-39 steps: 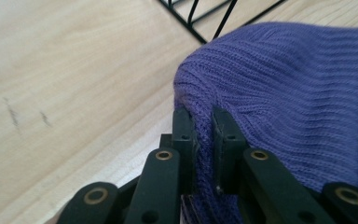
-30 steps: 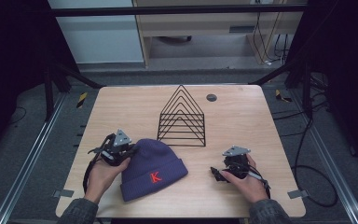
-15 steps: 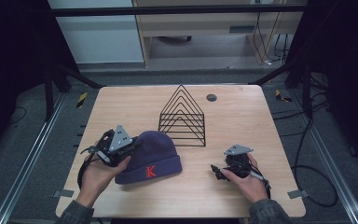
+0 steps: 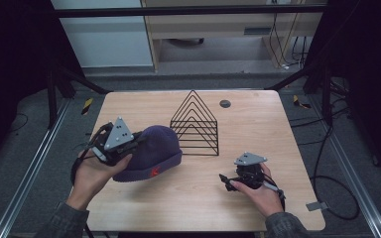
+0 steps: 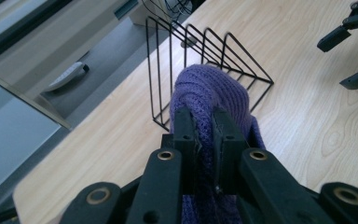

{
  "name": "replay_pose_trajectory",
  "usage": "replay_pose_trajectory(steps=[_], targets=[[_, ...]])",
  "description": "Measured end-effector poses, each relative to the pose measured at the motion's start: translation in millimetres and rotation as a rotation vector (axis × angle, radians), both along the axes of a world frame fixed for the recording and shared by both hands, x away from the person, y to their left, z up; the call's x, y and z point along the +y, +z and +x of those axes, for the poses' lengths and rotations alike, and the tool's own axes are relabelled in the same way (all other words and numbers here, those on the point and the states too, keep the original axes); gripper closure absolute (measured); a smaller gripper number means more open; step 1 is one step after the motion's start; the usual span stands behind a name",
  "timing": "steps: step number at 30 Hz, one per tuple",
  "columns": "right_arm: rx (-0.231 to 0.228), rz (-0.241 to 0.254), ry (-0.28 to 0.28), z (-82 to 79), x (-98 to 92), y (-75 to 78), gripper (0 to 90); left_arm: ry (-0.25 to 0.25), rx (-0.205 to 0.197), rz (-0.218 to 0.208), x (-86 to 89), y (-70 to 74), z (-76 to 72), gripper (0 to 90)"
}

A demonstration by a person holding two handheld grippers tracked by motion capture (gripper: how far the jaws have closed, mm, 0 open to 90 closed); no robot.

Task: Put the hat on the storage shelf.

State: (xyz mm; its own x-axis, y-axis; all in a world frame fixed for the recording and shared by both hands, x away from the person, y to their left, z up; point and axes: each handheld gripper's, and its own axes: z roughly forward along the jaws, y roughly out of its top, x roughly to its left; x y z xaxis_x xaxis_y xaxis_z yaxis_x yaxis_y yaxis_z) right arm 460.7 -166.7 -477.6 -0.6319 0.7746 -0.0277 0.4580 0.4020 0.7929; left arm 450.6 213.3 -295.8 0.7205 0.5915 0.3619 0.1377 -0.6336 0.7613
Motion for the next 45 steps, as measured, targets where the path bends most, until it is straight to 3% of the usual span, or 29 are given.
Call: replay_pose_trajectory(steps=[8, 10, 13, 21, 28, 30, 33, 35, 38, 45], targets=[[-0.069, 0.078, 0.108, -2.5, 42.6, 39.4, 21.1, -0.024, -0.030, -0.004, 5.8, 37.6, 3.8, 82.0], [-0.075, 0.082, 0.120, -3.0, 47.8, 44.3, 22.1, -0.028, -0.035, -0.007, 5.9, 41.6, 3.6, 82.0], [-0.098, 0.080, 0.191, -2.2, 65.4, 66.7, 27.9, -0.048, -0.048, -0.015, 5.5, 50.1, 1.9, 82.0], [-0.105, 0.063, 0.267, 7.2, 89.7, 97.8, 31.3, -0.106, -0.054, -0.042, 0.4, 69.2, -2.7, 82.0], [-0.071, 0.091, 0.321, 11.6, 96.8, 108.7, 32.6, -0.144, -0.048, -0.061, -7.0, 73.6, -2.1, 81.9], [-0.057, 0.101, 0.344, 13.6, 98.3, 112.3, 38.7, -0.149, -0.052, -0.058, -11.1, 75.4, -1.7, 81.9], [-0.061, 0.093, 0.356, 17.6, 96.8, 115.9, 56.4, -0.148, -0.045, -0.065, -14.0, 76.5, 1.7, 81.8], [-0.053, 0.102, 0.352, 20.0, 93.2, 117.8, 65.6, -0.147, -0.039, -0.076, -14.8, 76.9, 5.4, 81.8], [-0.067, 0.108, 0.337, 21.5, 88.0, 121.0, 72.5, -0.144, -0.029, -0.101, -15.6, 77.2, 12.1, 81.8], [-0.093, 0.101, 0.296, 25.9, 73.2, 136.2, 76.0, -0.122, -0.008, -0.162, -21.2, 87.5, 33.2, 81.6]])
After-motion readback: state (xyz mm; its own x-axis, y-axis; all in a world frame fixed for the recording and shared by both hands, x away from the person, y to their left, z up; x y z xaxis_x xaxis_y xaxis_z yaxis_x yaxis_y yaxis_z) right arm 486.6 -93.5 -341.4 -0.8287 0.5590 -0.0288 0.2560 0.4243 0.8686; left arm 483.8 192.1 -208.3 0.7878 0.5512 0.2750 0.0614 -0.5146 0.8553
